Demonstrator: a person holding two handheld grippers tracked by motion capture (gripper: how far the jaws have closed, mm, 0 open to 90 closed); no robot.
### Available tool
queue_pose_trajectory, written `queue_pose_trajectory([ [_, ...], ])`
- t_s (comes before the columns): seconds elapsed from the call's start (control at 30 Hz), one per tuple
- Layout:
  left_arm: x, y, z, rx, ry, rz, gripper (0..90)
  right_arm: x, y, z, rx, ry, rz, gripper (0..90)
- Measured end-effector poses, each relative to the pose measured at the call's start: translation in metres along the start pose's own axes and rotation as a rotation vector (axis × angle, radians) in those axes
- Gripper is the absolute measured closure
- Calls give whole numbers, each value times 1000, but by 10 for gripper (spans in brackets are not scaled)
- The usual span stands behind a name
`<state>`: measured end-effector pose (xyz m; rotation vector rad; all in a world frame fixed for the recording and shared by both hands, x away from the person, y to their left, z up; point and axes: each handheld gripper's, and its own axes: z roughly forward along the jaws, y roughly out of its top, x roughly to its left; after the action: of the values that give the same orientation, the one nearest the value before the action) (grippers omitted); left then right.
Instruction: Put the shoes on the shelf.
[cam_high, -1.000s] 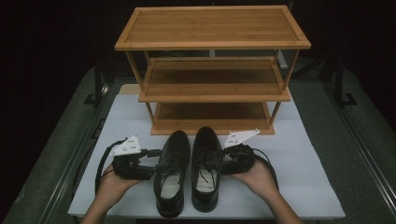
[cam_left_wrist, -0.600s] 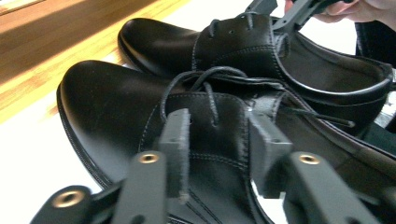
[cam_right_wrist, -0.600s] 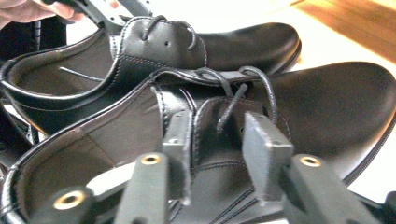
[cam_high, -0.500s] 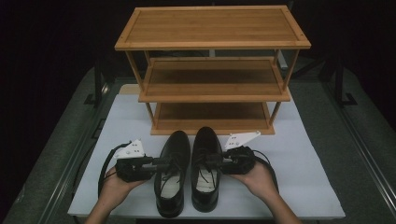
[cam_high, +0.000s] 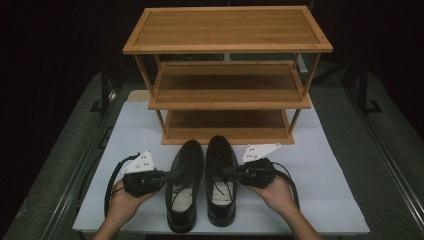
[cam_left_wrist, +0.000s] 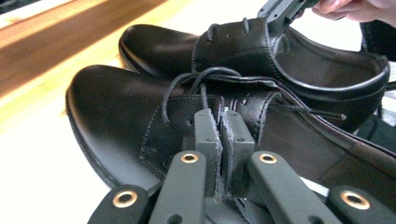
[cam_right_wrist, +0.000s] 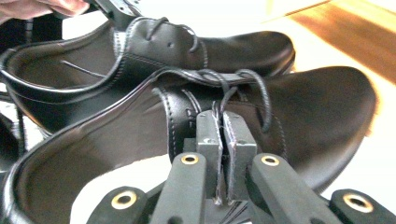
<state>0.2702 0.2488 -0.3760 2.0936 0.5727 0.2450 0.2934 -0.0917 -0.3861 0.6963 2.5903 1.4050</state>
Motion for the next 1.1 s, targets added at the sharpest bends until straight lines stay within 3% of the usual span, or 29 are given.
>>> queue_pose_trajectory([
  [0.37,0,8,-6,-38,85,9,884,-7,1,-12,-24,-68,3,870],
  [0.7,4,23,1,-71,93,2,885,-25,-1,-36,-54,-112,27,871],
  [1.0,16,47,19,-113,116,19,884,-47,1,-55,-86,-149,46,871],
  [1.1,23,57,30,-124,138,27,885,-60,1,-58,-90,-170,57,871],
])
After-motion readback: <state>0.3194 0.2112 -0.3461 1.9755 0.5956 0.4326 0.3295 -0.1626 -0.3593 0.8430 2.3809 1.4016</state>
